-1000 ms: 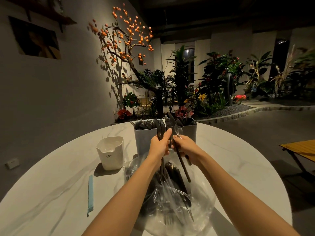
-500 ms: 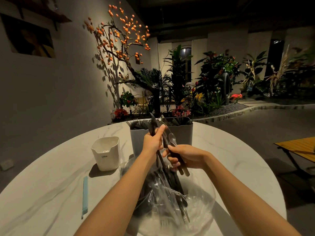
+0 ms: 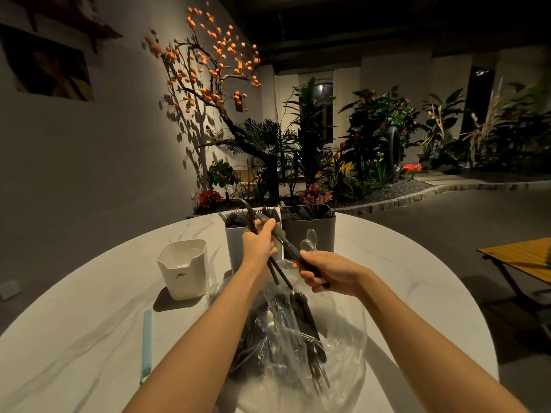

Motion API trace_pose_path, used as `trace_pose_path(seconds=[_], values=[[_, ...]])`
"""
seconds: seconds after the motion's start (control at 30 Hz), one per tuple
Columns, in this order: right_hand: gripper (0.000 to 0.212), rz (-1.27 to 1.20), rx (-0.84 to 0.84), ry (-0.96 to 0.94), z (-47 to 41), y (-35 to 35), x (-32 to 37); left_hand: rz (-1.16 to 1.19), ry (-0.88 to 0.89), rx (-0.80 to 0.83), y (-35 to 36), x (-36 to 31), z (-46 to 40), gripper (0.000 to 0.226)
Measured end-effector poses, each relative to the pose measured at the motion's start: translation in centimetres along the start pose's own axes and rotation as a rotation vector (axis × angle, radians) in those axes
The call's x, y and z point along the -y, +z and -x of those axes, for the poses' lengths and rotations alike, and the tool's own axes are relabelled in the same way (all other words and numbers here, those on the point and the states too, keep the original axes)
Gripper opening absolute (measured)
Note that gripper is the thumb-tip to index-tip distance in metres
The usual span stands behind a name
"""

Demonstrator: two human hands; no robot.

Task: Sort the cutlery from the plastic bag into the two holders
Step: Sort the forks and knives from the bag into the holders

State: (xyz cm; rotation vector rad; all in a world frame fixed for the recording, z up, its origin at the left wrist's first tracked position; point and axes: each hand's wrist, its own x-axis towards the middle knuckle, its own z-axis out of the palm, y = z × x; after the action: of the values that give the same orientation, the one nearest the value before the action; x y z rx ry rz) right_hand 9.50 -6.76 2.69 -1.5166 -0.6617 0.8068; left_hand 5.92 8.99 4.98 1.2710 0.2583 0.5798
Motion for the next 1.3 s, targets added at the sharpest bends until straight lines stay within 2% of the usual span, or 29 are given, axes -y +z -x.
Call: trace_pose_path(seconds=[0.07, 0.2, 0.27, 0.4, 0.5, 0.6, 0.87, 1.03, 1.1, 1.2, 1.3], values=[[0.034, -0.021, 0.003, -0.009, -0.1, 0.0, -0.1, -0.048, -0.018, 0.043, 0.1, 0.1, 0.3, 0.009], [0.034, -0.053, -0.019, -0.025, -0.3, 0.3, 0.2, -0.066, -0.038, 0.122, 0.1, 0.2, 0.8, 0.021], [0.035, -0.059, -0.073, -0.028, -0.4, 0.4, 0.2, -0.095, 0.000, 0.074, 0.1, 0.1, 0.6, 0.032], [0.041, -0.110, -0.225, -0.008, -0.9, 0.2, 0.2, -0.044, 0.090, -0.004, 0.2, -1.1, 0.2, 0.039], [0.042, -0.179, -0.337, 0.001, -1.4, 0.0, 0.4, 0.035, 0.137, -0.064, 0.5, -2.3, -0.1, 0.038], [0.041, -0.157, -0.411, 0.015, -1.6, -0.4, 0.6, 0.010, 0.174, -0.131, 0.6, -2.8, -0.5, 0.029], [0.042, -0.070, -0.442, 0.039, -1.5, -1.0, 1.2, 0.045, 0.236, -0.131, 1.6, -4.8, -0.8, 0.032], [0.042, -0.047, -0.442, 0.044, -1.8, -1.0, 1.4, -0.040, 0.187, -0.068, 2.6, -4.5, -0.5, 0.022], [0.041, -0.024, -0.435, 0.045, -1.9, -1.0, 1.5, -0.103, 0.201, 0.025, 2.7, -3.7, -0.9, 0.018], [0.039, -0.006, -0.408, 0.051, -2.0, -1.0, 1.4, -0.352, 0.243, 0.194, 2.8, -2.4, -1.7, 0.010], [0.038, 0.007, -0.401, 0.056, -1.9, -1.1, 1.2, -0.440, 0.217, 0.218, 2.7, -1.4, -2.0, 0.017]])
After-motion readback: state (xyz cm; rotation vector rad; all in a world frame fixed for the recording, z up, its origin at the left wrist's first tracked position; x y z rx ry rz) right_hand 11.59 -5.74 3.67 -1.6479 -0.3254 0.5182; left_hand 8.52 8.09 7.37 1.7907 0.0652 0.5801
